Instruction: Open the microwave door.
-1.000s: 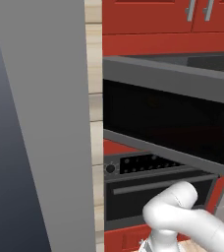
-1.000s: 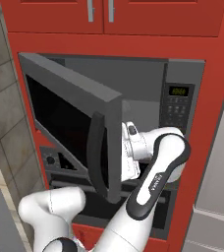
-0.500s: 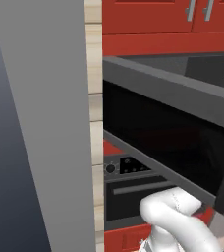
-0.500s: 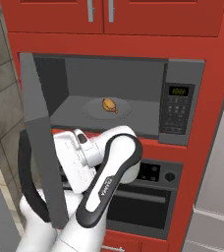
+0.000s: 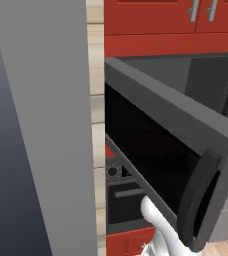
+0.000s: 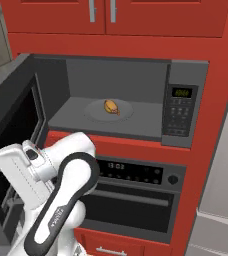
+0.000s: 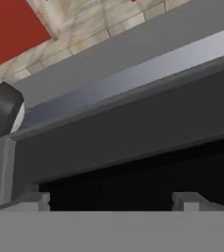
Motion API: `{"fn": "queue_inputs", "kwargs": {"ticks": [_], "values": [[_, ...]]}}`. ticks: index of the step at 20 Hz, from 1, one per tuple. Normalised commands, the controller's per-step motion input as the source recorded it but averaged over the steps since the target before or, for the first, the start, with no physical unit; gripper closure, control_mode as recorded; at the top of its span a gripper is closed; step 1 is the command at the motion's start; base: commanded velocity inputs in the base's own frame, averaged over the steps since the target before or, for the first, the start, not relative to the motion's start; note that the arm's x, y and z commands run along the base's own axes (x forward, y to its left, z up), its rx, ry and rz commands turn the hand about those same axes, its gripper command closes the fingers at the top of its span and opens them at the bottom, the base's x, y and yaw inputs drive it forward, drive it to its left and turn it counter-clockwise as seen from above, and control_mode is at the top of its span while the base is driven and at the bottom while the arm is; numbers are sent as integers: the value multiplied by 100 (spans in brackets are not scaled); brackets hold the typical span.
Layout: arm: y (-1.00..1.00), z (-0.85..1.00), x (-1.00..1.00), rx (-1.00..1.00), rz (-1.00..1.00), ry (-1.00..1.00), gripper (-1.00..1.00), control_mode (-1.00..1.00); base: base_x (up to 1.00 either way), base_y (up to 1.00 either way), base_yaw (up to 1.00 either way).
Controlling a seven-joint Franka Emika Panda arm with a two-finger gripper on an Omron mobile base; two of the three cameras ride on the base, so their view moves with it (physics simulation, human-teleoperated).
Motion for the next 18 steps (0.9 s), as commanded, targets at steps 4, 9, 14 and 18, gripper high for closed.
{"fn": "queue_inputs", "kwargs": {"ticks": [4,9,14,18], "values": [[64,4,-68,17,2,-28,-100,-100,0,0,0],[60,16,-30,20,-2,-41,-100,-100,0,0,0],[99,1,0,10,-14,-42,-100,-100,0,0,0],[100,0,0,2,-24,-45,-100,-100,0,0,0]]}}
